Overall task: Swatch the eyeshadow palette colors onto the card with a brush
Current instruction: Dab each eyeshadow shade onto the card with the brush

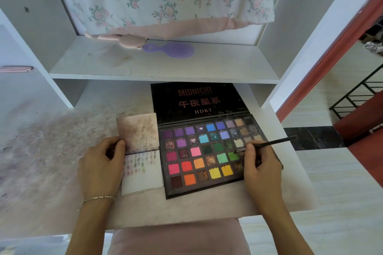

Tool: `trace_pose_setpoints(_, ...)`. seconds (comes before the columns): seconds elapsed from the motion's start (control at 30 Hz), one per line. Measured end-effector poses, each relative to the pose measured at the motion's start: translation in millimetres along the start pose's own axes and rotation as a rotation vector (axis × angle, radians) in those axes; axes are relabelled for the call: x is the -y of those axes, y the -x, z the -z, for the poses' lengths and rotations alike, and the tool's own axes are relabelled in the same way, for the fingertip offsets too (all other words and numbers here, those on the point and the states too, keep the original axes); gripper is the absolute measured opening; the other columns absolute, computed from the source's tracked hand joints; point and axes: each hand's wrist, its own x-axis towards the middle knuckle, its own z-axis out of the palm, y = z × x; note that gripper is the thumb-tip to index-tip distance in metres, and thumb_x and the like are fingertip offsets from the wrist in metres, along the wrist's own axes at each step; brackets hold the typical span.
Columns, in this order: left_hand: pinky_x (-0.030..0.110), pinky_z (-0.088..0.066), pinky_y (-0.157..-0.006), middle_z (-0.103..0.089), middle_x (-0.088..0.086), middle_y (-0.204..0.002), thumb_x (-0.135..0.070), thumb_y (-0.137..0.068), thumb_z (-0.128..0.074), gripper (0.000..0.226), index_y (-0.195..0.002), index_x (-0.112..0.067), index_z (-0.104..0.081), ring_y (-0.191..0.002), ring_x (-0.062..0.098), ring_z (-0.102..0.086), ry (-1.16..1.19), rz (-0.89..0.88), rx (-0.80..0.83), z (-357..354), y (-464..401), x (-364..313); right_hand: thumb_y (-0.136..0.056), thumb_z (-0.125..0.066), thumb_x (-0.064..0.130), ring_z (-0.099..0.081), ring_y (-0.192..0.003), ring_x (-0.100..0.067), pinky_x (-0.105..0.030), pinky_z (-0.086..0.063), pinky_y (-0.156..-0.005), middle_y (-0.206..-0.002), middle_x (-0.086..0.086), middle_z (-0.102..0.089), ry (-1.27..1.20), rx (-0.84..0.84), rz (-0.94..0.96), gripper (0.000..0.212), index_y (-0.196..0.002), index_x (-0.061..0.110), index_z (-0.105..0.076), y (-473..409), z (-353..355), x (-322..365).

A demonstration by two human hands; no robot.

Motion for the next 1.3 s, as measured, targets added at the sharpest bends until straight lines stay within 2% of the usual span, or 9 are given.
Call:
trace_pose_setpoints(0.07,0.027,-0.031,-0.059,-0.068,0.007,-0.081,-0.018,-0.086,-0.057,0.014,-0.090,-0.013,-0.069,-0.070,0.015,-0.050,0.011,0.005,0.004,-0.1,0.4,-0.8,-0.092,-0.048,0.012,-0.059,-0.078,0.011,-0.006,-0.046,-0.051,-0.077,0.011,-0.059,-0.045,0.046,0.004,0.026,-0.078,0.034,-0.047,5.0,-6.0,6.4)
trace_pose_setpoints(0.17,0.027,-0.034,-0.060,-0.068,0.006,-0.080,-0.020,-0.086,-0.056,0.015,-0.091,-0.015,-0.070,-0.070,0.016,-0.052,0.018,0.009,0.022,0.2,0.8,-2.4,-0.091,-0.049,0.010,-0.060,-0.071,0.006,-0.009,-0.047,-0.050,-0.064,0.012,-0.061,-0.100,0.064,0.051,0.028,-0.076,0.034,-0.049,12.2,-17.5,19.1)
trace_pose_setpoints(0.27,0.027,-0.038,-0.062,-0.068,0.005,-0.080,-0.023,-0.087,-0.056,0.016,-0.092,-0.017,-0.069,-0.070,0.017,-0.054,0.017,0.013,0.031,1.0,0.9,-3.0,-0.090,-0.050,0.008,-0.061,-0.070,0.001,-0.010,-0.047,-0.054,-0.077,0.022,-0.064,-0.182,0.120,0.089,0.027,-0.080,0.033,-0.050,21.0,-34.4,34.3)
trace_pose_setpoints(0.4,0.033,-0.046,-0.066,-0.067,0.006,-0.081,-0.024,-0.086,-0.056,0.016,-0.093,-0.018,-0.069,-0.077,0.022,-0.058,0.023,0.025,0.038,3.2,0.6,-2.5,-0.089,-0.053,0.006,-0.060,-0.061,-0.005,-0.010,-0.044,-0.052,-0.076,0.019,-0.067,-0.263,0.229,0.106,0.023,-0.081,0.028,-0.052,33.5,-61.5,50.9)
trace_pose_setpoints(0.57,0.042,-0.049,-0.077,-0.068,0.003,-0.084,-0.026,-0.087,-0.054,0.018,-0.096,-0.020,-0.068,-0.085,0.023,-0.059,0.031,0.044,0.066,5.2,0.5,-5.3,-0.088,-0.056,0.017,-0.058,-0.067,-0.006,-0.013,-0.045,-0.057,-0.067,0.009,-0.062,-0.181,0.335,0.126,0.021,-0.077,0.034,-0.051,37.7,-87.8,63.4)
trace_pose_setpoints(0.7,0.044,-0.047,-0.081,-0.068,0.002,-0.084,-0.025,-0.087,-0.054,0.017,-0.095,-0.020,-0.068,-0.085,0.023,-0.059,0.051,0.051,0.069,7.1,0.9,-5.4,-0.087,-0.056,0.020,-0.061,-0.076,-0.012,-0.023,-0.049,-0.066,-0.079,0.002,-0.065,-0.112,0.386,0.137,0.020,-0.079,0.036,-0.049,39.1,-96.8,62.3)
trace_pose_setpoints(1.07,0.046,-0.047,-0.078,-0.067,0.001,-0.079,-0.024,-0.086,-0.056,0.015,-0.092,-0.019,-0.069,-0.080,0.024,-0.059,0.054,0.048,0.037,6.9,1.1,-5.7,-0.087,-0.056,0.022,-0.061,-0.082,-0.010,-0.034,-0.053,-0.073,-0.081,0.008,-0.063,-0.057,0.420,0.177,0.023,-0.080,0.041,-0.046,38.4,-102.2,59.7)
trace_pose_setpoints(1.3,0.045,-0.048,-0.077,-0.067,0.000,-0.080,-0.025,-0.086,-0.055,0.016,-0.092,-0.019,-0.069,-0.079,0.022,-0.059,0.043,0.035,0.025,6.8,1.6,-6.4,-0.088,-0.056,0.021,-0.059,-0.080,-0.008,-0.031,-0.053,-0.070,-0.080,0.008,-0.061,-0.019,0.440,0.207,0.026,-0.080,0.043,-0.043,38.9,-101.1,58.6)
